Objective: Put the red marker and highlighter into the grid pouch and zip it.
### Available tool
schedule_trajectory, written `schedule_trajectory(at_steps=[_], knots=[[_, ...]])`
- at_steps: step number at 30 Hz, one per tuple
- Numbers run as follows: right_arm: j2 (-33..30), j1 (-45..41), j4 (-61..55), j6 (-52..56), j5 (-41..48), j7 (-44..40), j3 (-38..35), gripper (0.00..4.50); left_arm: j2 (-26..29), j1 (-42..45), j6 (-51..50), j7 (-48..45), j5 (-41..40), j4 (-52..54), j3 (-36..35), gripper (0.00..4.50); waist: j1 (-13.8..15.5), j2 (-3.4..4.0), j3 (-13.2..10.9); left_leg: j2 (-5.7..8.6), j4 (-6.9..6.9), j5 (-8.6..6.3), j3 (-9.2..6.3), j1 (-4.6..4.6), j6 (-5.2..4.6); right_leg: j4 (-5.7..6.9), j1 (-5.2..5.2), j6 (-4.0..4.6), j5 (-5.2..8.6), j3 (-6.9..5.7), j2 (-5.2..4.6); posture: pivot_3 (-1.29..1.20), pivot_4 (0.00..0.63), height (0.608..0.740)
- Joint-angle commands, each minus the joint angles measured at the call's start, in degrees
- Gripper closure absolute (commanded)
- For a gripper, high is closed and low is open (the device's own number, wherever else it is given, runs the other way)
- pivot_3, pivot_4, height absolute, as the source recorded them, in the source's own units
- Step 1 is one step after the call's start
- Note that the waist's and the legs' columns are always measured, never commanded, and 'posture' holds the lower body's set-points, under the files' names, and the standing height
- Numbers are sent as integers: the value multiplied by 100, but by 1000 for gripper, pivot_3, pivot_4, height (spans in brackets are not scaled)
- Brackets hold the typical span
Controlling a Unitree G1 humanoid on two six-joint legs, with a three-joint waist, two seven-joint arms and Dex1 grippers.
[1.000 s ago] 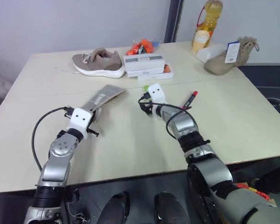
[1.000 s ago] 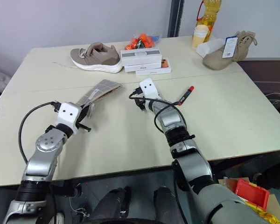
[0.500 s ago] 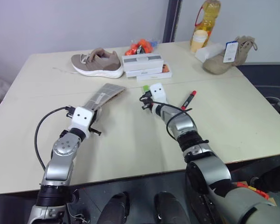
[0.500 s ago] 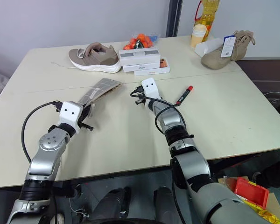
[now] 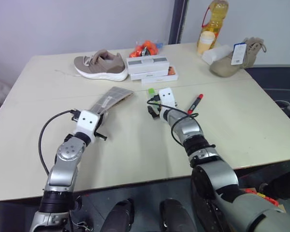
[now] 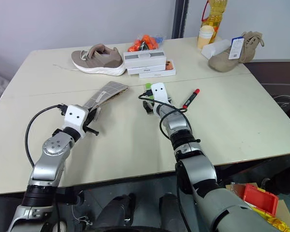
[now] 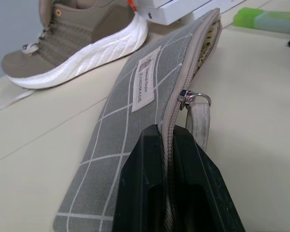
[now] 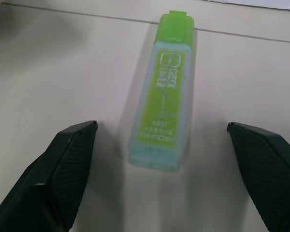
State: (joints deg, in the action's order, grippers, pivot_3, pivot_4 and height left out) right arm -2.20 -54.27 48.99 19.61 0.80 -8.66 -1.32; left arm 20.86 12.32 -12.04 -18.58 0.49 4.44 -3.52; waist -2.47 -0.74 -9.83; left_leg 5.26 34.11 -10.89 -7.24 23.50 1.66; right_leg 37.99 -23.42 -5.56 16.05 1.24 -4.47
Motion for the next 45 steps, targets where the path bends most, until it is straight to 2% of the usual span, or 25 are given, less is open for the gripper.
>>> schedule_trajectory(at_steps=[1, 5, 6, 10, 13, 17, 20, 28, 45], knots=[[52, -122, -81, -130, 122, 29, -122, 1388, 16, 54, 92, 8, -61, 122, -54, 4500, 0, 0, 0, 0, 0, 0, 0, 0, 0, 0, 0, 0, 0, 0, 0, 0, 150, 740], [10, -13, -397, -323, 85, -56, -56, 3526, 12, 16, 83, 12, -75, 136, -68, 4500, -2, 0, 0, 0, 0, 0, 1, 0, 0, 0, 0, 0, 0, 0, 0, 0, 150, 740], [-6, 22, -490, -349, 75, -82, -37, 3665, 8, 17, 79, 11, -81, 136, -68, 4500, -1, 0, 0, 0, -1, 0, 1, 0, 0, 0, -1, 0, 0, 0, 0, 0, 150, 740], [-413, 596, -1770, -268, -134, -668, 396, 3655, 0, 55, 121, -71, -158, 122, -25, 4500, 13, 0, 0, 0, 0, 0, 1, 0, 0, -1, 0, 0, 0, 0, -1, 0, 150, 740], [-1172, 1434, -3427, -46, -116, -1676, 821, 3655, 11, 173, 154, -207, -264, 49, 2, 4500, 85, 0, 0, 3, 1, 0, 0, 3, 0, -6, 3, -3, 2, -1, -3, 0, 150, 740], [-1848, 2200, -5068, 599, 367, -2546, 858, 3655, 30, 344, 233, -469, -383, -88, 93, 4500, 138, 1, 0, 2, 4, 0, 5, 3, 0, -9, 5, -5, 2, -1, -4, 0, 150, 740], [-2136, 2498, -5860, 1245, 605, -2811, 834, 3655, 12, 488, 291, -654, -426, -210, 179, 4500, 132, 0, 0, -1, 4, -1, 2, 3, 0, -8, 5, -4, 2, -3, -3, 0, 150, 740], [-2034, 2531, -6246, 1677, 757, -2677, 885, 3655, -65, 651, 376, -878, -466, -356, 327, 4500, 173, -1, -1, 0, 5, 0, 2, 2, 0, -13, 9, -4, 2, -3, -6, 0, 150, 740], [-2118, 2355, -6053, 1712, 700, -2715, 1164, 3655, -39, 320, 416, -1087, -558, 31, 343, 4500, 173, -1, -1, 0, 5, 0, 2, 2, 0, -14, 9, -4, 2, -3, -7, 0, 150, 740]])
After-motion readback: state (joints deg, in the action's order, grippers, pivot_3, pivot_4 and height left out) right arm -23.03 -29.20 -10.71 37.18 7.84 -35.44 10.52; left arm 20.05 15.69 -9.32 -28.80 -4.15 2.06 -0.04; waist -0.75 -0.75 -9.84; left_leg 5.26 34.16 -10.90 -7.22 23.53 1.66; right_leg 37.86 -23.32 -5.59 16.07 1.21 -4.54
